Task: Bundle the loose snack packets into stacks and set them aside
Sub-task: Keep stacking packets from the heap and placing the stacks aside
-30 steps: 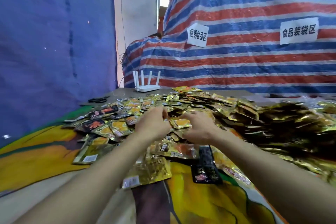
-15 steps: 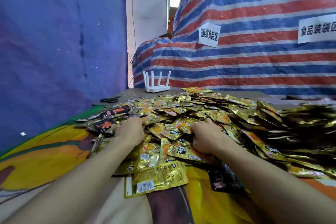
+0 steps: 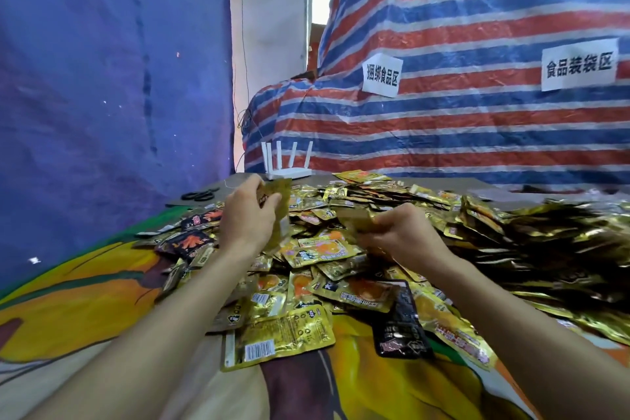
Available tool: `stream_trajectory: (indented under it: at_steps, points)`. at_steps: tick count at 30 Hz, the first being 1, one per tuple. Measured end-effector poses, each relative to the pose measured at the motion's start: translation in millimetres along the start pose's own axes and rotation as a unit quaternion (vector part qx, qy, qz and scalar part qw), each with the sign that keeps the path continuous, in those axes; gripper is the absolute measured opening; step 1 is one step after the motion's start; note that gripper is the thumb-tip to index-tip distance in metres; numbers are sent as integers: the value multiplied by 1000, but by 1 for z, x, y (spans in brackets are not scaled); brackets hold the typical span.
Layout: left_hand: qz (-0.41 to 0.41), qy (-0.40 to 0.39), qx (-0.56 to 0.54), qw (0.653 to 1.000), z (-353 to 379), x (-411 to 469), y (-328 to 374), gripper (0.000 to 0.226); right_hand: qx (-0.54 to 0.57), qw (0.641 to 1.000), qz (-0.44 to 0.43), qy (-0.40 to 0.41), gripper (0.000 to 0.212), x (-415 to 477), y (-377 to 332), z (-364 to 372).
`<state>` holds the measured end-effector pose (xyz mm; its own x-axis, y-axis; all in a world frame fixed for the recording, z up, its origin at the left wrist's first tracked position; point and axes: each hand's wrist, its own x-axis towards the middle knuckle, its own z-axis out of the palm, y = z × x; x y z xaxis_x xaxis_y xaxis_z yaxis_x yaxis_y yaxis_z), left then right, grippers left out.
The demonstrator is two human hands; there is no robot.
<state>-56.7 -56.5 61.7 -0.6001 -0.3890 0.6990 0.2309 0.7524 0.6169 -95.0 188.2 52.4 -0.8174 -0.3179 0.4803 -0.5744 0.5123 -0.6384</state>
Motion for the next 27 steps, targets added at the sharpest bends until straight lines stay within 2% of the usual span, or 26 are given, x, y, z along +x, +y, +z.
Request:
stream_trajectory:
  at_steps: [2, 4, 7, 9, 11, 13, 17, 20, 22, 25, 27]
  points:
    - [2, 28, -99, 995, -2, 0, 18, 17, 129, 990, 0, 64, 14, -5, -3, -7]
    - [0, 41, -178, 983, -2, -4, 36, 19, 177, 975, -18, 136, 18, -10, -4, -11]
    - [-46, -24, -290, 955, 5, -14, 58, 17, 270, 943, -7, 192, 14, -18, -2, -10]
    - [-74, -81, -324, 940, 14, -26, 68, 16, 302, 929, 22, 213, 10, -22, 3, -5]
    - [-105, -137, -364, 915, 24, -38, 73, 16, 324, 918, 57, 223, 5, -24, 8, -1]
    - [-124, -176, -418, 883, 36, -51, 73, 15, 337, 910, 78, 227, 12, -26, 11, 2]
    - [-126, -189, -445, 866, 54, -63, 65, 14, 345, 909, 53, 228, 17, -31, 6, 9]
    - [-136, -192, -494, 837, 56, -64, 66, 17, 380, 896, 27, 226, 10, -33, -6, 17]
    - [-124, -200, -502, 832, 56, -66, 67, 21, 386, 893, 16, 232, 10, -34, -16, 21]
    - [-78, -184, -492, 847, 56, -68, 66, 32, 408, 884, 3, 228, 20, -33, -27, 28]
    - [-55, -177, -502, 845, 58, -69, 65, 40, 401, 888, -7, 224, 29, -32, -30, 36]
